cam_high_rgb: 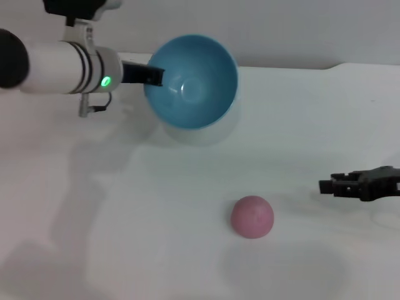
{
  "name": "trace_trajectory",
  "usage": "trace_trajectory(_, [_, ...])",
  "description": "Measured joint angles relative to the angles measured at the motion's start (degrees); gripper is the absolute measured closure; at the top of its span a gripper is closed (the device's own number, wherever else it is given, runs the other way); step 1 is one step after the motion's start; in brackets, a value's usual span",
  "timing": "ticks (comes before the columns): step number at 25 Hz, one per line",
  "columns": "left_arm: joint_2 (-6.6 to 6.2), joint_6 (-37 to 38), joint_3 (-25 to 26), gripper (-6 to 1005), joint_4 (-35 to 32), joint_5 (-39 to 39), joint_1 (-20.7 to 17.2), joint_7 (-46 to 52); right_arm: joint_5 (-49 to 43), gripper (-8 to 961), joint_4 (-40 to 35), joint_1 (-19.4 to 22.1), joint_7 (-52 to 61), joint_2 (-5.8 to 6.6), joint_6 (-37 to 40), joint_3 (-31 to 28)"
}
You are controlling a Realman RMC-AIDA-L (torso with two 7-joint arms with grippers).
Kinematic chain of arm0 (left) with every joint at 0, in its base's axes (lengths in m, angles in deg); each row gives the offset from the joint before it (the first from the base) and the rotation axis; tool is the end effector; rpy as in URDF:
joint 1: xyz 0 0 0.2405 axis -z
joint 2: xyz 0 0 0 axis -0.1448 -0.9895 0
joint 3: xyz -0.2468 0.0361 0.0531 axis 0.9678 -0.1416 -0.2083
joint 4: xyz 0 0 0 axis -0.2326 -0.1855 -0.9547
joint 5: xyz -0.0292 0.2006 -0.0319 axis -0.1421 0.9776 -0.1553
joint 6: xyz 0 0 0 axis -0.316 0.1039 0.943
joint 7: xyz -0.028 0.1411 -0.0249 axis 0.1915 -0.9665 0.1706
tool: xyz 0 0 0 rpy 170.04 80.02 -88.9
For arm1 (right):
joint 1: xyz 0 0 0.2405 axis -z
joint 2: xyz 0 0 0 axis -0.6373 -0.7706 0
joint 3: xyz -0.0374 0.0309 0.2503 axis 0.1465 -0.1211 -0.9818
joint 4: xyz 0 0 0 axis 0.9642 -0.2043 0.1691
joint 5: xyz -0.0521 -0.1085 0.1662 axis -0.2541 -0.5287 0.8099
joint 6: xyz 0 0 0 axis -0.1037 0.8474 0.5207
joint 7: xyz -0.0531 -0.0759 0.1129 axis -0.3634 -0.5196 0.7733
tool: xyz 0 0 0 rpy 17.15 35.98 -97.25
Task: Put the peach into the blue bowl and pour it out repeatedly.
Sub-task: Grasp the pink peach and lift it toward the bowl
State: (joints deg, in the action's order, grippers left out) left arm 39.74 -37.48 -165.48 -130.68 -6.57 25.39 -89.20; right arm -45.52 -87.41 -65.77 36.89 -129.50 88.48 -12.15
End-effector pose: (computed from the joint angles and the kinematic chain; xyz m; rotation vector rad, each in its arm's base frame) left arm -0.2198 0.4239 -0.0287 -2.0762 -1.0688 -0.1307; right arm 0.2890 0.3217 -0.0019 -2.5804 1.2968 0.2952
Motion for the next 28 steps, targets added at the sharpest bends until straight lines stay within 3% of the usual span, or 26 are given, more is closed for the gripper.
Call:
trace_trajectory(5, [-0.11,-15.04,12.74,999,-0.56,0.16,0.98,-3.60,-0.21,440,-2.14,-1.36,0.03,0.04,0.28,5.23])
trace_trajectory(9, [-0.24,-20.28,18.10,999,-2.91,0.28,-1.45,-4.90,-0.22,435,-3.89,-2.38,0.33,0.12,0.52,7.25])
trace_trajectory(18, [-0.59,-25.79,20.76,1000,-6.32,0.54,-5.85,-5.39,-0.07,423,-3.69,-5.79,0.48,-0.09,-0.53,15.95])
trace_trajectory(28, [-0.12,-25.92,20.28,998,-7.81,0.12,-5.66,-6.20,0.25,409,2.37,-11.77,1.19,-0.47,-8.42,28.74])
